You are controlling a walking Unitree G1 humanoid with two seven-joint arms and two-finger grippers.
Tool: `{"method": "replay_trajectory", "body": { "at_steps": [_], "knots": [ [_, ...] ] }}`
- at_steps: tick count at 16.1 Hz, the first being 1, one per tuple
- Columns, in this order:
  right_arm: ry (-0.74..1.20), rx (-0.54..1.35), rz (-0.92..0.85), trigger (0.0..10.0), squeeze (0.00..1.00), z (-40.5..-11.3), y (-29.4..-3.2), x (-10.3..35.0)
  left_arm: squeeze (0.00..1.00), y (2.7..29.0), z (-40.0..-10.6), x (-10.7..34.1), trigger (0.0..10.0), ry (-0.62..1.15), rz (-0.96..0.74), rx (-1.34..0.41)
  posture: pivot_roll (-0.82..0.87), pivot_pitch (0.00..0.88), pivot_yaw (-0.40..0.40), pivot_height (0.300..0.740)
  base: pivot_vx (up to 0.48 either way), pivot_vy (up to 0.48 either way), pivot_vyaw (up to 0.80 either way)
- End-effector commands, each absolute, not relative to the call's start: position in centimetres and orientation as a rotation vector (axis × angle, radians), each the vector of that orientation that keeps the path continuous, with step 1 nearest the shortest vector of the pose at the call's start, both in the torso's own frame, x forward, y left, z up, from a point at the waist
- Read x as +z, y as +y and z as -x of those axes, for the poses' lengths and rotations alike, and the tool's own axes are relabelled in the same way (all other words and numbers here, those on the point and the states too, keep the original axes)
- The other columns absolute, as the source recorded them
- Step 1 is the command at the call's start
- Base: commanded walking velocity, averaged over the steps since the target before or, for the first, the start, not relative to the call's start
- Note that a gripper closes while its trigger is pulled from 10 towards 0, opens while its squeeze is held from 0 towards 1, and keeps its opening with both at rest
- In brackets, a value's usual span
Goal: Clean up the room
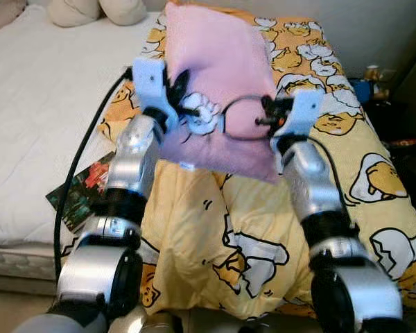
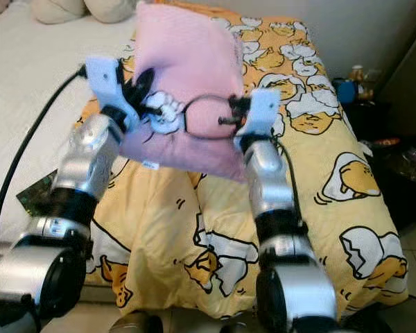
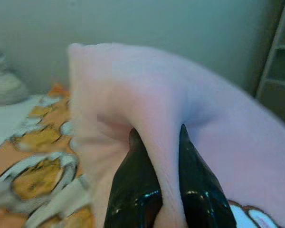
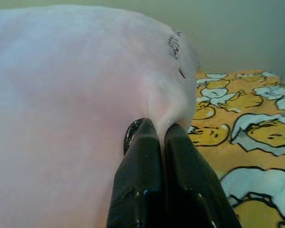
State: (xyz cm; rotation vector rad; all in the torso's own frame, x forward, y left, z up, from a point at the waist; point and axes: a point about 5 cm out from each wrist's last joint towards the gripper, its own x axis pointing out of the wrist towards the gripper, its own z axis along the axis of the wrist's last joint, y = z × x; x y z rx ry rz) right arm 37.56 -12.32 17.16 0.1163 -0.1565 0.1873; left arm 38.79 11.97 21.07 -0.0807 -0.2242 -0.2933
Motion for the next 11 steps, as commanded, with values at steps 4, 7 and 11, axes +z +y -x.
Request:
{"method": "replay_trajectory", "body": {
  "at_steps": [4,7,11],
  "knots": [
    [-0.153,0.126,-0.090,10.0,0.00,-36.9,-13.5,15.8,0.00,11.9,-37.7,20.8,10.0,-0.295,0.011,-0.197,0.02,0.000,0.003,0.740,0.000,0.454,0.28],
    [-0.178,0.127,-0.071,10.0,0.00,-36.9,-13.2,16.2,0.00,11.5,-37.7,22.3,10.0,-0.367,-0.042,-0.240,0.02,0.000,0.006,0.740,0.000,0.471,0.18],
    [-0.218,0.127,-0.045,10.0,0.00,-36.3,-12.7,16.5,0.00,12.0,-38.1,23.4,10.0,-0.401,-0.077,-0.205,0.00,0.000,0.020,0.740,0.000,0.480,0.00]
  ]
}}
